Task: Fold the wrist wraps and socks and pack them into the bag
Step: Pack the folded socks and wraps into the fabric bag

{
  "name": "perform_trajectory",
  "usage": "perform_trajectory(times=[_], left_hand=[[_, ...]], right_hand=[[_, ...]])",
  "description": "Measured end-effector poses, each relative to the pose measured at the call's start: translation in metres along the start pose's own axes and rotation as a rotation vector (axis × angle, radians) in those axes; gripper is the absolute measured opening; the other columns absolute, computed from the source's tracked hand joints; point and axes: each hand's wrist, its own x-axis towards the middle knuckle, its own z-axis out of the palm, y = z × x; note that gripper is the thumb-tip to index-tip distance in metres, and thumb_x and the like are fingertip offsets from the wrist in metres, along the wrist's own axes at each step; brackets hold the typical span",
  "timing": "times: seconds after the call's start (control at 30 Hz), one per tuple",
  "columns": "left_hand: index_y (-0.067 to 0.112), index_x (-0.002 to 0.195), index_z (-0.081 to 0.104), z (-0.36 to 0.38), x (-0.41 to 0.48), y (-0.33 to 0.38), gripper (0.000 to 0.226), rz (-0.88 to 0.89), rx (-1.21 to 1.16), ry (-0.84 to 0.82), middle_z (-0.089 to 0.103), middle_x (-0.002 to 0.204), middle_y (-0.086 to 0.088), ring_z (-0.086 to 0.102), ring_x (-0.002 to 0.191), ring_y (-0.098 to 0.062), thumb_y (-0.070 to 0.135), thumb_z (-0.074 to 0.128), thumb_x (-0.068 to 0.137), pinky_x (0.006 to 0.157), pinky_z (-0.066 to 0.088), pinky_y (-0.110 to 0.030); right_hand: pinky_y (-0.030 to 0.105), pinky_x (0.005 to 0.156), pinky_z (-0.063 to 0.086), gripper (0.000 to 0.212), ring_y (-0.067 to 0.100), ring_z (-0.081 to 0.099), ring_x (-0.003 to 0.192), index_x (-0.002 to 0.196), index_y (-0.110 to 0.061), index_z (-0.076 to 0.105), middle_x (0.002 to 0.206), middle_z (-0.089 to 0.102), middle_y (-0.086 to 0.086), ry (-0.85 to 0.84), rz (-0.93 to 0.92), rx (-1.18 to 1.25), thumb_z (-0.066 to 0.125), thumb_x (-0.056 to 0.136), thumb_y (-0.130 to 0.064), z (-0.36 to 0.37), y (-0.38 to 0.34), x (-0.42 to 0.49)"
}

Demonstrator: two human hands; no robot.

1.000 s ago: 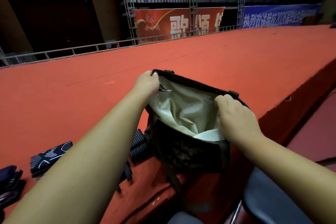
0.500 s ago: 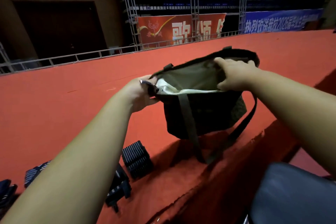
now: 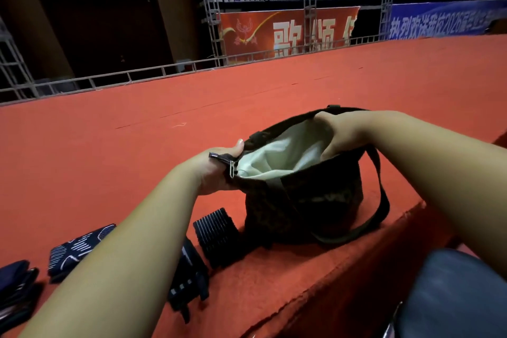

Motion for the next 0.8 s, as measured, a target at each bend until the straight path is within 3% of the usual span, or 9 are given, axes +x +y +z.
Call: perform_trajectory(times=[0.07,0.13,0.27,0.33,0.4,0.47,0.63,0.7,0.8], left_hand=[[0.008,0.132,0.071,-0.004,0.009,-0.007,0.064,-0.036,-0.025,0.017,0.075,0.127,-0.014,0.073,0.110,-0.032,0.061,0.066,0.097,0.093,0.061,-0.046],[0.010,0.128,0.074,-0.007,0.012,-0.011,0.066,-0.051,-0.062,0.015,0.076,0.124,-0.011,0.074,0.111,-0.030,0.062,0.075,0.088,0.092,0.061,-0.044],[0.012,0.113,0.077,-0.004,0.020,-0.015,0.022,-0.050,0.036,0.023,0.075,0.107,-0.007,0.071,0.093,-0.021,0.026,0.077,0.095,0.082,0.061,-0.037],[0.008,0.116,0.071,0.001,0.029,-0.018,0.025,-0.059,0.059,0.151,0.075,0.106,-0.014,0.072,0.081,-0.024,0.002,0.069,0.091,0.072,0.061,-0.035],[0.002,0.112,0.067,0.010,0.038,-0.021,0.026,-0.057,0.055,0.302,0.072,0.093,-0.020,0.069,0.066,-0.027,-0.007,0.055,0.091,0.062,0.059,-0.034],[0.002,0.103,0.068,0.016,0.045,-0.025,0.018,-0.037,0.088,0.396,0.066,0.080,-0.017,0.064,0.059,-0.026,-0.003,0.053,0.094,0.057,0.058,-0.033],[0.008,0.100,0.069,0.023,0.058,-0.020,0.014,0.017,-0.012,0.435,0.067,0.087,-0.013,0.062,0.063,-0.024,0.010,0.056,0.103,0.048,0.053,-0.027],[0.016,0.100,0.067,0.018,0.063,-0.005,0.014,0.172,-0.096,0.496,0.068,0.089,-0.009,0.063,0.068,-0.022,0.018,0.055,0.108,0.052,0.054,-0.026],[0.027,0.113,0.068,0.008,0.061,0.018,0.013,0.410,-0.011,0.545,0.075,0.107,-0.007,0.069,0.085,-0.021,0.031,0.056,0.107,0.071,0.056,-0.035]], right_hand=[[0.049,0.103,0.053,0.113,0.027,0.060,0.120,0.147,-0.050,0.024,0.142,0.055,-0.003,0.020,-0.006,-0.027,0.085,0.052,-0.066,0.006,-0.006,0.008],[0.051,0.098,0.055,0.112,0.030,0.060,0.113,0.143,-0.051,0.024,0.137,0.050,0.000,0.031,0.002,-0.042,0.088,0.052,-0.064,0.012,-0.011,0.014],[0.054,0.104,0.053,0.149,0.040,0.048,0.141,0.161,-0.055,-0.007,0.168,0.012,0.004,-0.104,0.076,-0.091,0.097,0.054,-0.057,0.033,-0.017,0.023],[0.054,0.110,0.049,0.146,0.040,0.038,0.150,0.162,-0.055,-0.014,0.174,-0.002,0.001,-0.135,0.078,-0.147,0.095,0.064,-0.053,0.048,-0.016,0.029],[0.057,0.118,0.041,0.136,0.041,0.026,0.156,0.162,-0.055,-0.014,0.175,0.001,-0.005,-0.131,0.065,-0.205,0.089,0.072,-0.054,0.060,-0.014,0.031],[0.064,0.119,0.033,0.131,0.040,0.018,0.158,0.161,-0.057,-0.011,0.175,0.004,-0.012,-0.101,0.040,-0.244,0.084,0.073,-0.063,0.070,-0.016,0.031],[0.076,0.120,0.010,0.130,0.045,0.008,0.160,0.161,-0.057,-0.014,0.177,-0.010,-0.010,0.018,0.027,-0.243,0.075,0.069,-0.084,0.076,-0.020,0.036],[0.077,0.121,0.008,0.128,0.045,0.004,0.161,0.161,-0.057,-0.014,0.177,-0.014,-0.010,0.111,0.025,-0.206,0.071,0.070,-0.087,0.061,-0.017,0.038],[0.077,0.120,0.007,0.131,0.043,0.006,0.161,0.162,-0.055,-0.011,0.178,-0.008,-0.010,0.255,0.026,-0.166,0.067,0.064,-0.094,0.033,-0.015,0.039]])
